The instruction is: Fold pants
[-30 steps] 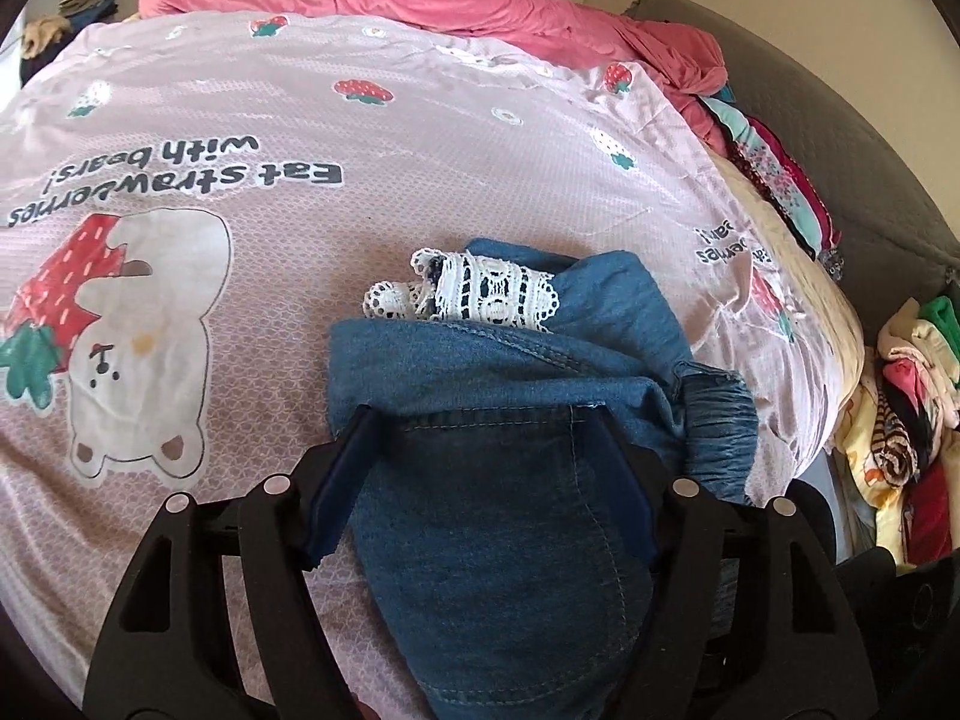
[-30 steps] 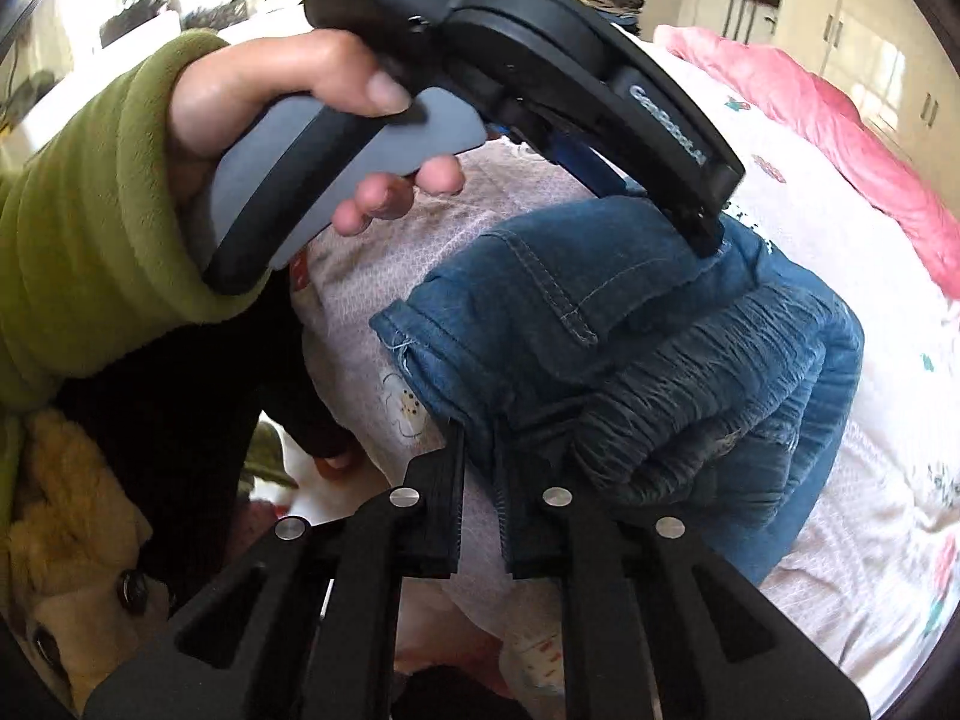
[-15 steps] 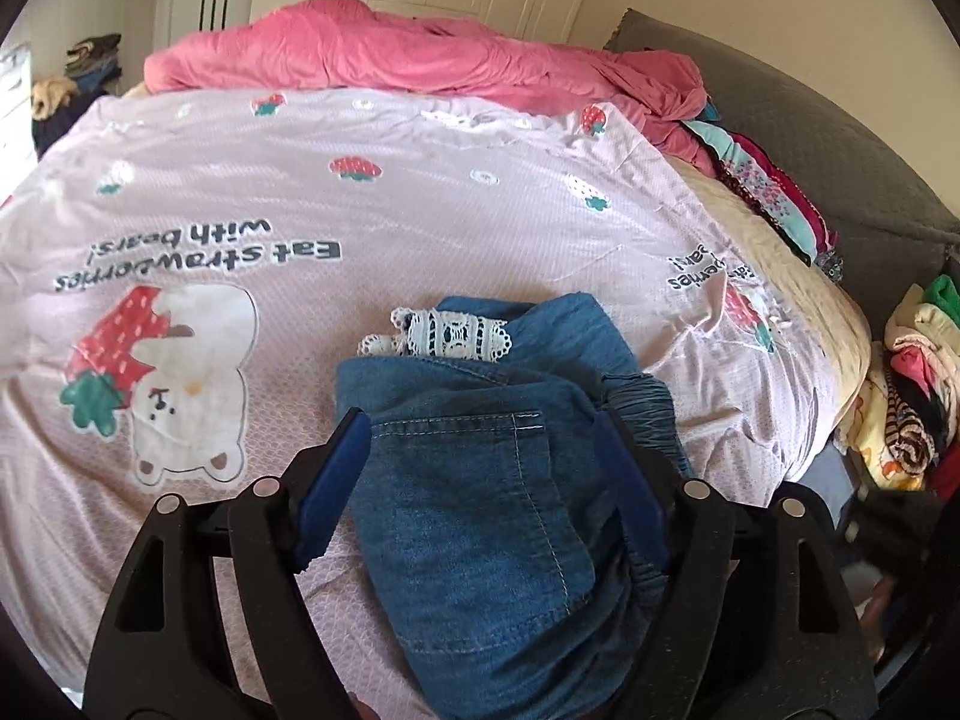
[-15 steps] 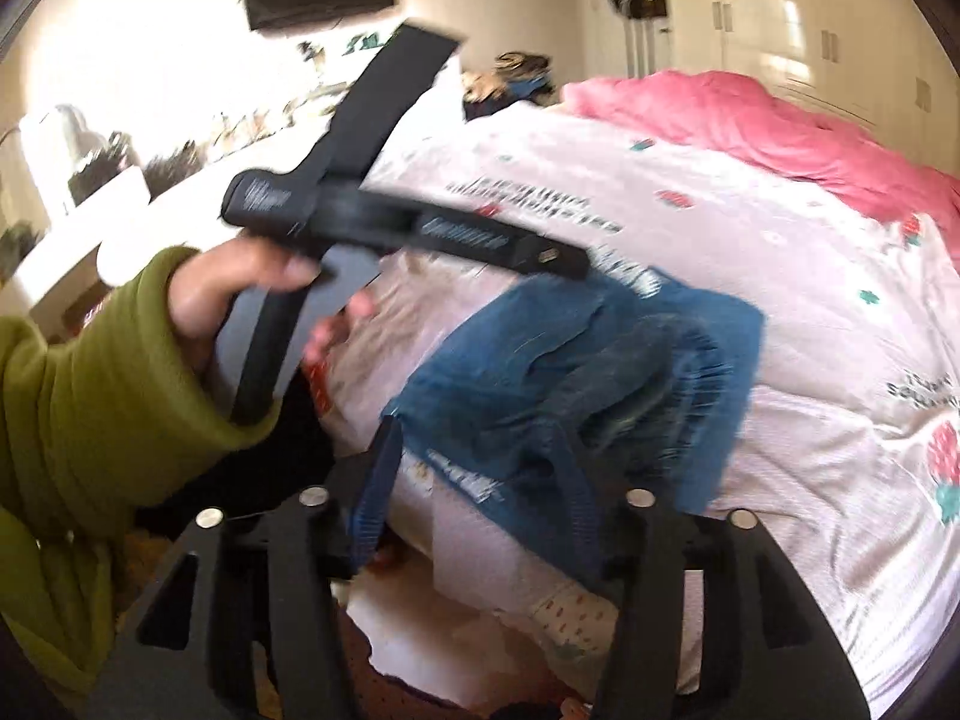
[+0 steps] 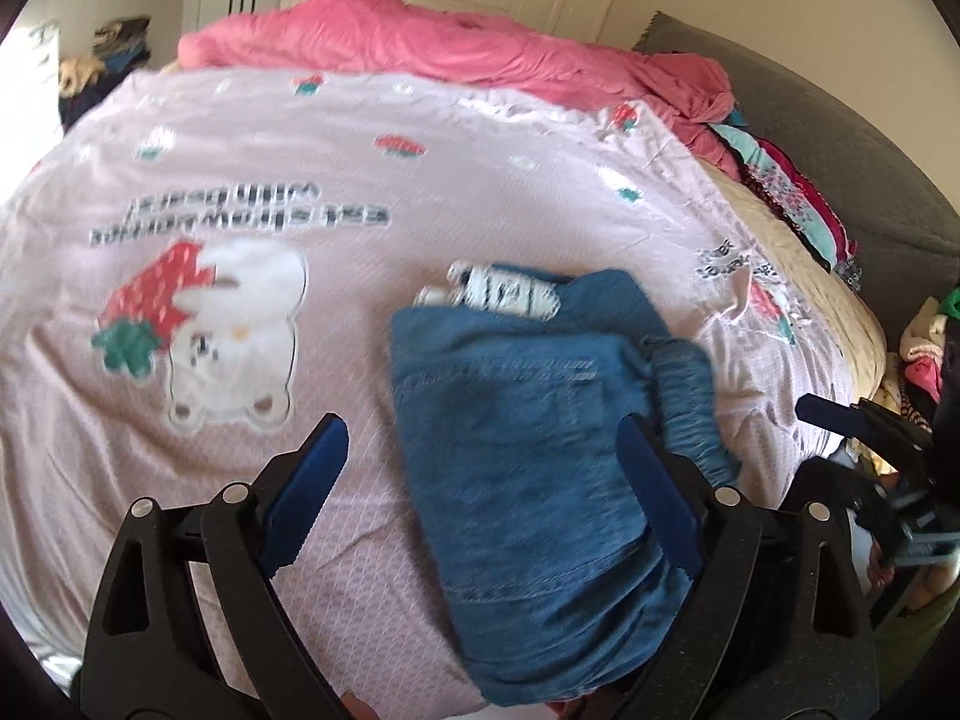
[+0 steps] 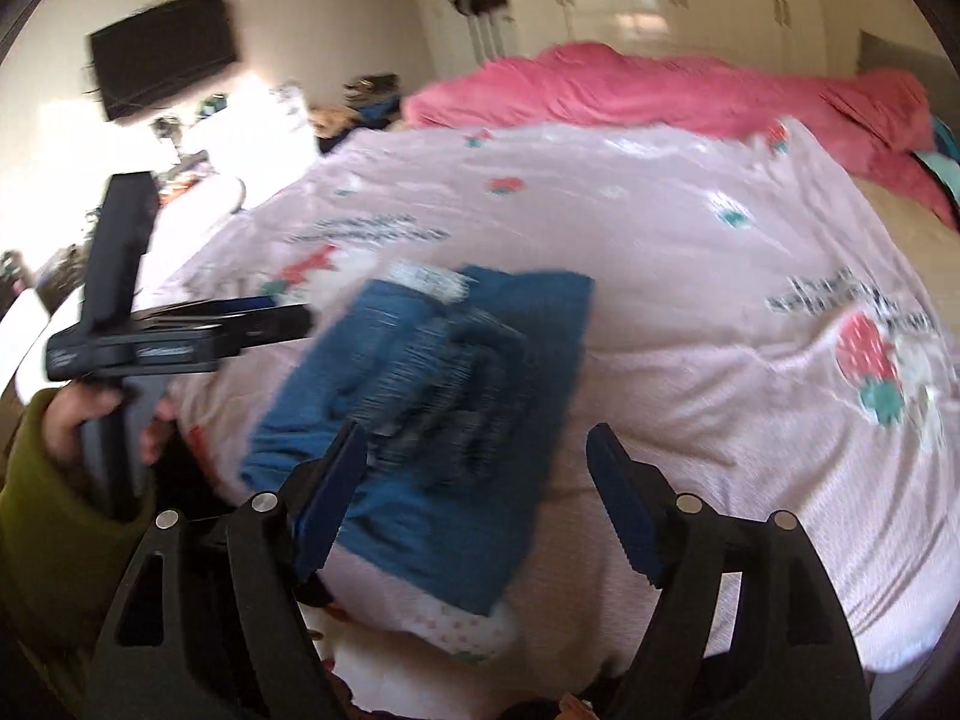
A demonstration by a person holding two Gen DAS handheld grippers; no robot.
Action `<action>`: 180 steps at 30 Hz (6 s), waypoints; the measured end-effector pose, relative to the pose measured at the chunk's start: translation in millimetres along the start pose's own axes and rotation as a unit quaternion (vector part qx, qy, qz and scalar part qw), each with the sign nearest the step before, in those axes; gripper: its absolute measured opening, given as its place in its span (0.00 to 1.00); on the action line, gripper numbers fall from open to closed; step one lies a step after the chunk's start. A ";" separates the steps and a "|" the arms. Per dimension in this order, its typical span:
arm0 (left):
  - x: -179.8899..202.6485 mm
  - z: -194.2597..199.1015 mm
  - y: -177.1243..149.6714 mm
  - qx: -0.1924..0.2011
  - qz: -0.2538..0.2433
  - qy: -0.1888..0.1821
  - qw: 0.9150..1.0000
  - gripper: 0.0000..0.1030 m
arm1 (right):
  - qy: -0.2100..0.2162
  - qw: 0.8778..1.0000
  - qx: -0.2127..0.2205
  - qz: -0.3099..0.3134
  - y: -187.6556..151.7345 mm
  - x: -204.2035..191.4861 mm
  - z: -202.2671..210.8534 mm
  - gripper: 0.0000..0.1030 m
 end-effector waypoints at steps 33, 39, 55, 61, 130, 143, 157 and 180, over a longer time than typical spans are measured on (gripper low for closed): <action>17.0 -20.8 21.8 0.005 0.029 -0.073 0.997 0.34 | 0.149 0.989 -0.008 -0.017 50.7 -6.8 -55.2 0.20; 17.1 -28.2 60.2 0.023 0.014 -0.060 0.998 0.34 | 0.138 0.990 0.023 -0.014 89.8 0.6 -59.2 0.20; -20.6 -86.0 79.3 -0.003 0.022 -0.017 1.000 0.37 | 0.093 0.995 -0.012 -0.014 110.3 10.5 -130.7 0.21; -34.5 -97.5 70.7 -0.018 0.037 -0.011 0.999 0.50 | 0.069 0.996 -0.042 -0.045 90.4 26.3 -145.0 0.27; 14.8 5.3 -46.6 0.018 0.021 0.066 0.997 0.91 | -0.091 0.995 0.035 -0.026 -17.5 6.8 -12.3 0.96; 14.4 6.1 -46.3 0.017 0.022 0.071 0.997 0.91 | -0.094 0.995 0.036 -0.021 -16.6 6.2 -11.4 0.96; 12.8 7.4 -44.8 0.021 0.022 0.075 0.997 0.91 | -0.097 0.994 0.036 -0.022 -16.9 7.0 -11.3 0.96; 10.4 8.3 -44.1 0.020 0.025 0.077 0.997 0.91 | -0.104 0.994 0.033 -0.020 -16.5 9.4 -12.0 0.96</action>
Point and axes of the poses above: each gripper's, at about its wrist camera, not at the fingertips, and z roughly against the way its jaws point, x to its right, y to its top, the point moved 3 cm from there along -z, roughly the way its jaws point, and after that the axes turned 11 degrees about -y, right-handed, at the moved point
